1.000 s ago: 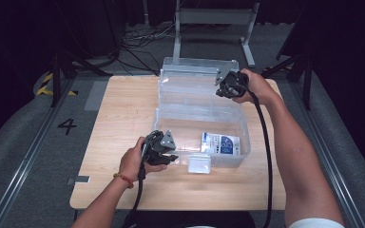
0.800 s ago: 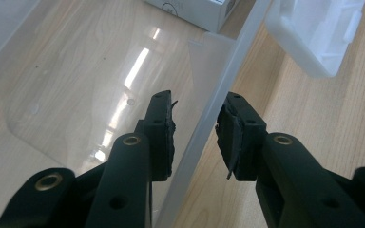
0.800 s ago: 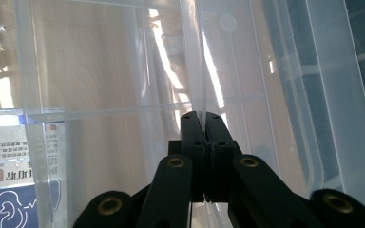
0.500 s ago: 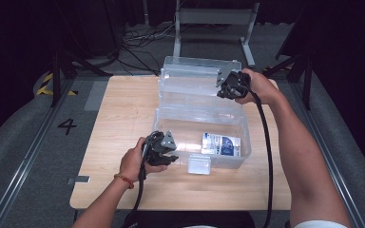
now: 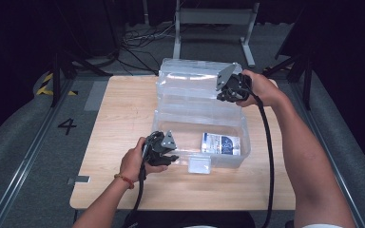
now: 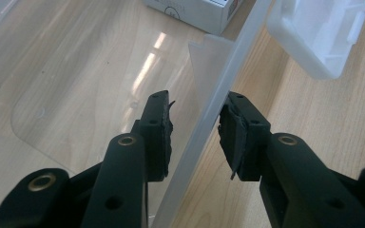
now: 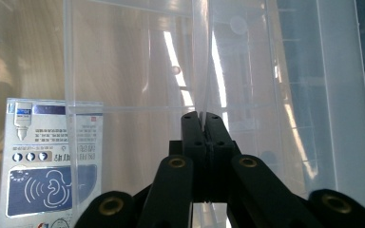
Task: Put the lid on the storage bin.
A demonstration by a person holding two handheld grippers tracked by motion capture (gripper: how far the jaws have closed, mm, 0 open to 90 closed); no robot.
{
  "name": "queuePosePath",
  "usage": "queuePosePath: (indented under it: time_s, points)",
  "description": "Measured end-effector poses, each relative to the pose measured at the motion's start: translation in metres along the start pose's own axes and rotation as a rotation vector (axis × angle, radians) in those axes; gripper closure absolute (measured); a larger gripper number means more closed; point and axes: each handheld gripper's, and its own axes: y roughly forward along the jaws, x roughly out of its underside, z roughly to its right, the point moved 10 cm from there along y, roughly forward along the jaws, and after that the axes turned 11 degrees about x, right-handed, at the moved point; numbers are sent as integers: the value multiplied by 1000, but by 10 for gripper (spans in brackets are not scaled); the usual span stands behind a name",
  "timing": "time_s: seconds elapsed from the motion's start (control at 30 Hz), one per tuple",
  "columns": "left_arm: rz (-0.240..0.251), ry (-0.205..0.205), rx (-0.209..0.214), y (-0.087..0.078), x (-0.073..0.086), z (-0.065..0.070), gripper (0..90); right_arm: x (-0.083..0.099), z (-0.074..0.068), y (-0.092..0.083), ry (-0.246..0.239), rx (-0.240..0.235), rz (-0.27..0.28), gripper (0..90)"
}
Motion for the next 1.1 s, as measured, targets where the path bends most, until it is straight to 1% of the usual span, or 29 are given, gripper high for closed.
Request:
queuePosePath:
  time_s: [0.03,0.07,0.1,0.13,0.17,0.23,0.27,0.33,0.5,0.57,0.63,0.7,0.77,0.8,0.83,0.87,0.9,0.93,0.97,1.1]
  points:
    - [2,-1,-2,0,0,0,640,0,-1,-2,6,1,-5,898]
    - [2,-2,-3,0,0,0,639,0,-2,-2,-3,-3,1,898]
    - [3,-6,-6,0,0,0,638,0,-2,-3,-1,6,-2,898]
    - [5,1,-9,0,0,0,637,-1,-3,-4,-5,2,5,898]
    - [9,2,-14,0,0,0,635,-1,-4,-5,-13,9,3,896]
    - [10,1,-16,0,0,0,632,-1,-6,-5,-2,8,4,895]
    - [9,-3,-16,0,0,0,631,-1,-5,-5,-11,11,10,894]
    - [11,-4,-16,0,0,0,630,0,-5,-6,-10,22,6,894]
    - [12,-11,-17,1,0,1,627,-1,-9,-9,-7,12,19,895]
    - [13,-11,-19,1,0,1,627,-1,-10,-10,-8,18,12,895]
    - [12,-9,-22,1,0,1,624,-2,-12,-11,-19,25,20,891]
    - [16,-12,-27,1,0,1,619,-1,-12,-12,-23,32,16,891]
    - [21,-13,-31,1,-1,1,614,-1,-14,-13,-20,31,19,892]
    - [25,-8,-41,2,-1,2,613,-1,-15,-16,-29,29,29,891]
    - [25,-8,-41,2,-1,2,613,-1,-15,-16,-29,29,29,891]
    - [28,-6,-46,3,-2,3,613,-1,-16,-17,-30,20,34,891]
    - [28,-2,-52,3,-3,4,614,-1,-17,-17,-26,16,34,891]
    - [28,-9,-52,3,-3,5,614,-1,-17,-17,-22,21,34,890]
    - [33,1,-54,3,-3,4,614,0,-17,-17,-24,24,35,889]
    - [36,-3,-52,3,-3,5,613,0,-19,-18,-18,28,38,884]
